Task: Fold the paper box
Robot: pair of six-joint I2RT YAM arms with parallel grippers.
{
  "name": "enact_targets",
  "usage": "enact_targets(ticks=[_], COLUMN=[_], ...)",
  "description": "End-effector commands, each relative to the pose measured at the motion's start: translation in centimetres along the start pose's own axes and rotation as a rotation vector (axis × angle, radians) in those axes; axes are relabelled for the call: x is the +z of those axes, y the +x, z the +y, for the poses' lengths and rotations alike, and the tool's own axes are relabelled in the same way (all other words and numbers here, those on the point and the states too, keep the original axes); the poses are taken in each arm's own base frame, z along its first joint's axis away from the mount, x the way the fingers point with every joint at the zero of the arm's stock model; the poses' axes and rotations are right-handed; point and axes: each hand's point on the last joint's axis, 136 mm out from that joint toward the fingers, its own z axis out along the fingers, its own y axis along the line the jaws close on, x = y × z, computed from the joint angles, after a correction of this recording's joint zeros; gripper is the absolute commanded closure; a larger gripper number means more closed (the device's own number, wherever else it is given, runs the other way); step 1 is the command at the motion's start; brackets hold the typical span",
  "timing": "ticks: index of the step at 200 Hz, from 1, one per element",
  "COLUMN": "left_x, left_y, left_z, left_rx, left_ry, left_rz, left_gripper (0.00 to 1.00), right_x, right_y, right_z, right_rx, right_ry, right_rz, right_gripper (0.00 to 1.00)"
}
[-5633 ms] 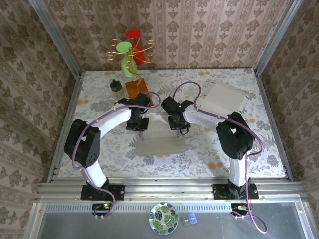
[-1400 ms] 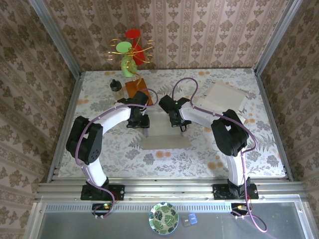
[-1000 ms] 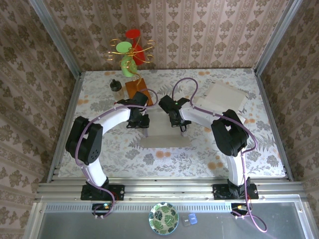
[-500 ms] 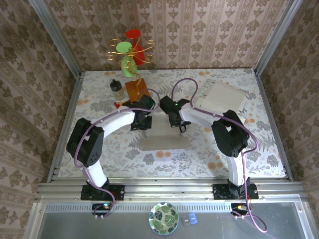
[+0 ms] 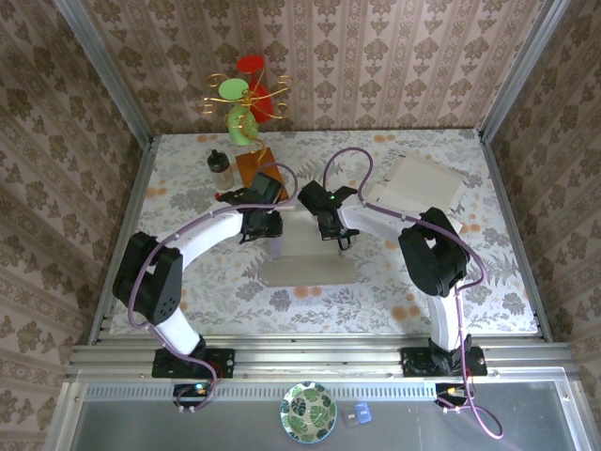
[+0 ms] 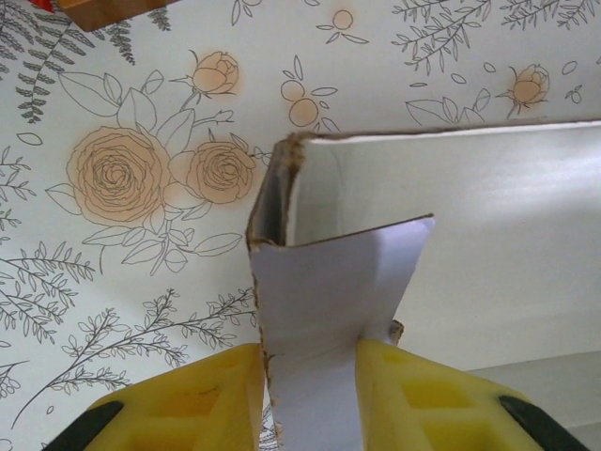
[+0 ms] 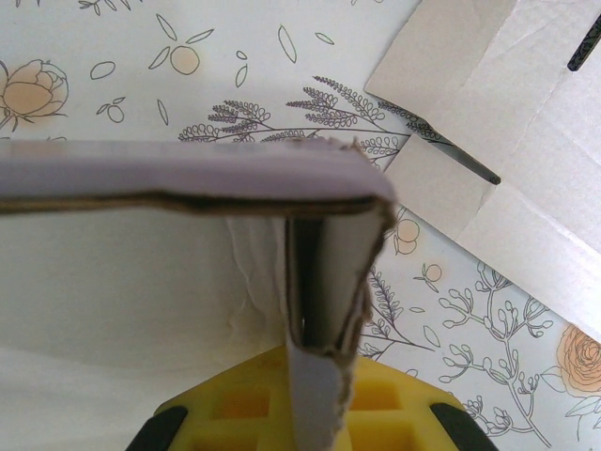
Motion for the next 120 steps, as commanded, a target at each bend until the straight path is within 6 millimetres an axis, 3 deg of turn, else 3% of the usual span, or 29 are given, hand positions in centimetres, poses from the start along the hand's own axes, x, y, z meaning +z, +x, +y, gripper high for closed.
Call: enact_targets(ticks=[1,61,120], left_x=[0.7,1.9,2.8], left_y=[1.2,1.9,1.5], left_z=[0.1,0.1,0.3], left_rx=[0.009,-0.007,0.021], left_ry=[0.015,0.058,0.018], left_rz=[0.045,0.065,0.060], left_gripper=[0.66,0.63,0.66], right_x=[-0.2,-0.2,-0.2], right_y=[0.4,0.4,0.6], right_z=[-0.9,-0.7,-0.6], right_rx=[-0.008,-0.005,-0.007], right_ry=[0.040,0.029,0.025], right_rz=[-0.009,-0.010,-0.006], right_gripper=[1.00,1.00,1.00])
